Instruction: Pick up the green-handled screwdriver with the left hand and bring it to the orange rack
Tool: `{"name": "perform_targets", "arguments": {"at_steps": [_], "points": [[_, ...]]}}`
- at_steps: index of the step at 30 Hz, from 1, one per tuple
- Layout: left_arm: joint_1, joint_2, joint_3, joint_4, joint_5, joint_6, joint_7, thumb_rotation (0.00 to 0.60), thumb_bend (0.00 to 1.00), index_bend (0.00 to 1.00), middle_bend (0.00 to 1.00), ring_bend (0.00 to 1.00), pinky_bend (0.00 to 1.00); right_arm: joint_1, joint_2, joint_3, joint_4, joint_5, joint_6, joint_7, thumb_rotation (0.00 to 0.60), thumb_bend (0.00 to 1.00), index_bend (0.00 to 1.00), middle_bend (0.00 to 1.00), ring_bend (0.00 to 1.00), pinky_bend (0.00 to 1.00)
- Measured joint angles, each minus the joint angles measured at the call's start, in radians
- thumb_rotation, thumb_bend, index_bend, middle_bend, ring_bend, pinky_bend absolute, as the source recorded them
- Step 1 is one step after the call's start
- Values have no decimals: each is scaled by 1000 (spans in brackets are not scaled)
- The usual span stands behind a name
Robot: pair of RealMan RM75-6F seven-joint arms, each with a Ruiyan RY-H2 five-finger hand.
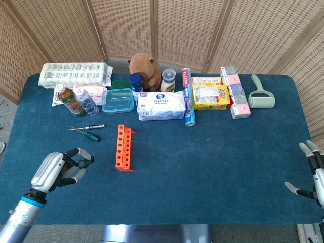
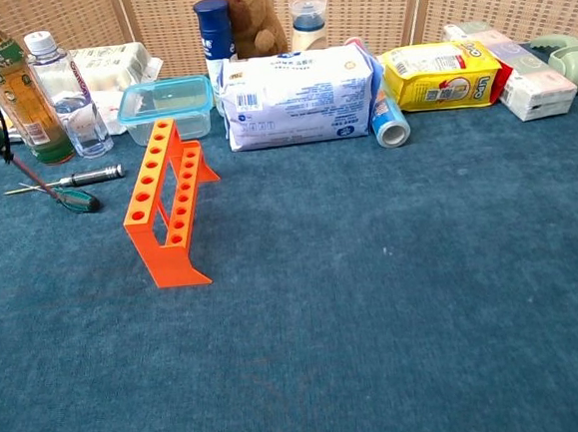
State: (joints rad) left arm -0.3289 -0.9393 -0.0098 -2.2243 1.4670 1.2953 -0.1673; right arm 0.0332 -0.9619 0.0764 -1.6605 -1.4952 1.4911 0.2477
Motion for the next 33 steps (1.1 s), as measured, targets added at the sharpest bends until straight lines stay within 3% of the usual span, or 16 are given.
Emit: {"name": "perform_targets", "arguments": {"at_steps": [7, 16, 33], "points": [[-3, 89, 13, 88, 171, -6, -295, 600, 415, 560, 999, 960, 950, 3, -3, -1, -2, 2, -5, -10, 600, 34, 59, 0, 0, 0], [-25, 123, 37, 195, 335, 19, -540, 600, 416, 559, 999, 959, 950, 3, -6, -1, -3, 4, -3, -16, 600, 34, 59, 0, 0, 0], [-96, 128, 62, 261, 378, -1, -766, 600, 415, 559, 998, 959, 950, 2, -4, -4, -3, 1, -3, -12, 600, 34, 59, 0, 0, 0]]}}
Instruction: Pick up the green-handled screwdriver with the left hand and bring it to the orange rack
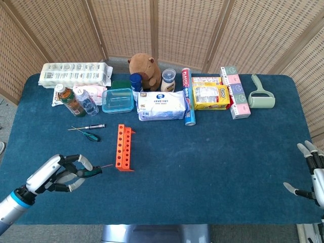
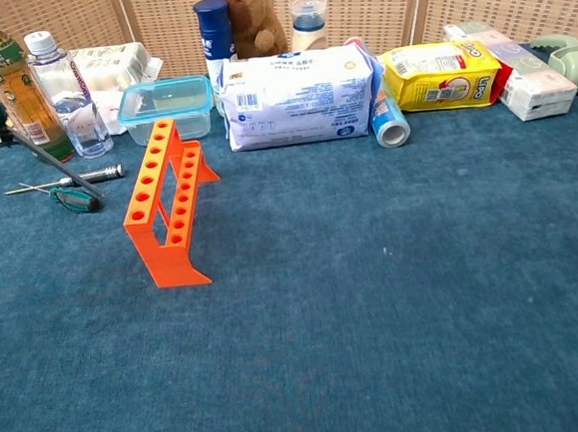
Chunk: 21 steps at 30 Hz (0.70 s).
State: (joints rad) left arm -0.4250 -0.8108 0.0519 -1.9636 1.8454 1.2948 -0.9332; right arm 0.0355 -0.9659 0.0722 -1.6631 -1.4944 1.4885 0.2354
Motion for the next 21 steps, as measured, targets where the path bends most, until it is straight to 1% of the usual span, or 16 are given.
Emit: {"name": "perform_targets", "arguments": {"at_steps": [9, 16, 21], "points": [[-36, -69, -3, 55, -42, -36, -86, 600, 415, 560, 999, 959, 950, 0, 3, 0, 0, 3, -2, 6, 600, 34, 59, 0, 0, 0], [-44, -113, -5, 90, -66, -37, -115, 600, 415, 560, 998, 959, 950, 2, 4, -1, -1, 5, -6, 4, 600, 35, 59, 0, 0, 0], [-54, -130, -9, 93, -74, -41, -117, 600, 416, 559, 999, 959, 949, 1, 5, -1, -3, 6, -6, 2, 600, 34, 59, 0, 0, 0]]}}
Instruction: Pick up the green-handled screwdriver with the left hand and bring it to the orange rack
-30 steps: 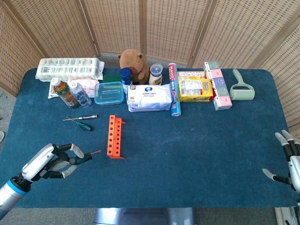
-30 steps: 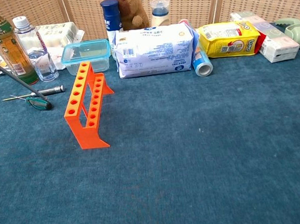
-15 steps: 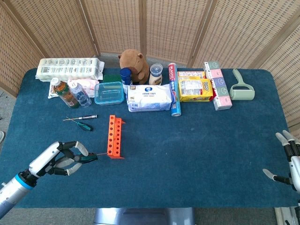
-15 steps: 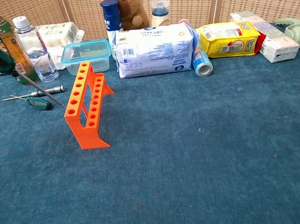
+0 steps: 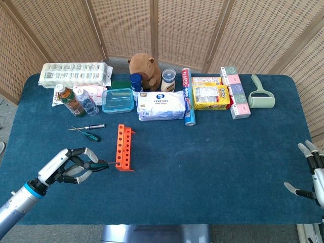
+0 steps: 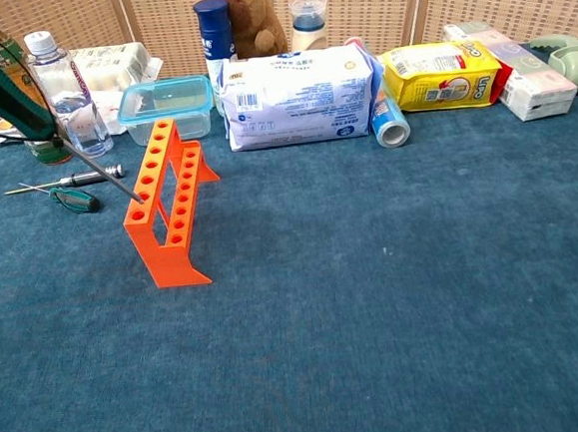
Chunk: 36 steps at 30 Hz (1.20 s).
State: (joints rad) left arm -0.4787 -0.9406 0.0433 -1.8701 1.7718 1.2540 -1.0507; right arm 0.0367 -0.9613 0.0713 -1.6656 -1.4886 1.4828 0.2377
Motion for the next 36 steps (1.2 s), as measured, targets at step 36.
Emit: {"name": "perform_targets", "arguments": {"at_steps": [36], "points": [[-31, -20, 2, -13, -66, -47, 53, 600, 416, 560, 998, 960, 949, 1, 7, 2, -1, 6, -3, 17, 600, 34, 59, 0, 0, 0]]}}
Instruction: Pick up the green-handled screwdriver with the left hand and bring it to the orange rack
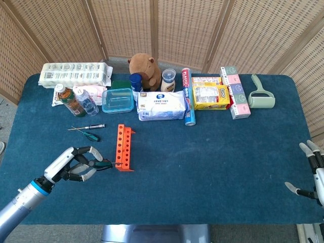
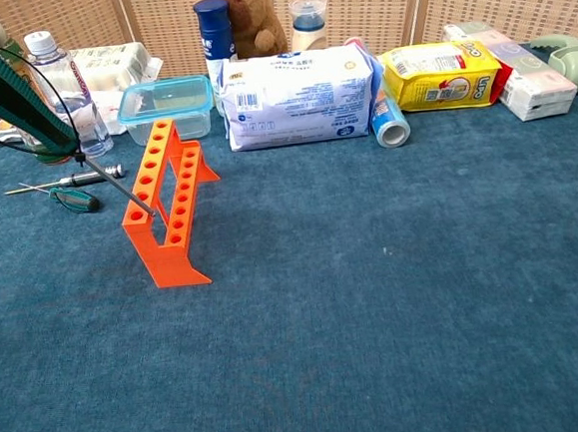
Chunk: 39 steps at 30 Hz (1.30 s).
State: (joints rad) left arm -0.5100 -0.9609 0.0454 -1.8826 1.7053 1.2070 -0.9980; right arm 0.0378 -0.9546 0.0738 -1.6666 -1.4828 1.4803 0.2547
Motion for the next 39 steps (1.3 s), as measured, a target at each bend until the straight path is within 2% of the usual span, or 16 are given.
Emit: {"name": "perform_targets", "arguments": {"at_steps": [15, 25, 39], "points": [[3, 10, 5, -4, 4, 13, -6, 600, 416, 560, 998, 960, 950, 0, 0, 0, -1, 0, 0, 0, 600, 35, 59, 0, 0, 0], [14, 44, 14, -25, 45, 56, -34, 600, 415, 559, 998, 959, 950, 0, 0, 0, -4, -1, 1, -2, 600, 35, 59, 0, 0, 0], [12, 36, 24, -7, 38, 47, -37, 600, 415, 559, 999, 959, 950, 0, 0, 0, -4, -1, 1, -4, 600, 34, 59, 0, 0, 0]]}}
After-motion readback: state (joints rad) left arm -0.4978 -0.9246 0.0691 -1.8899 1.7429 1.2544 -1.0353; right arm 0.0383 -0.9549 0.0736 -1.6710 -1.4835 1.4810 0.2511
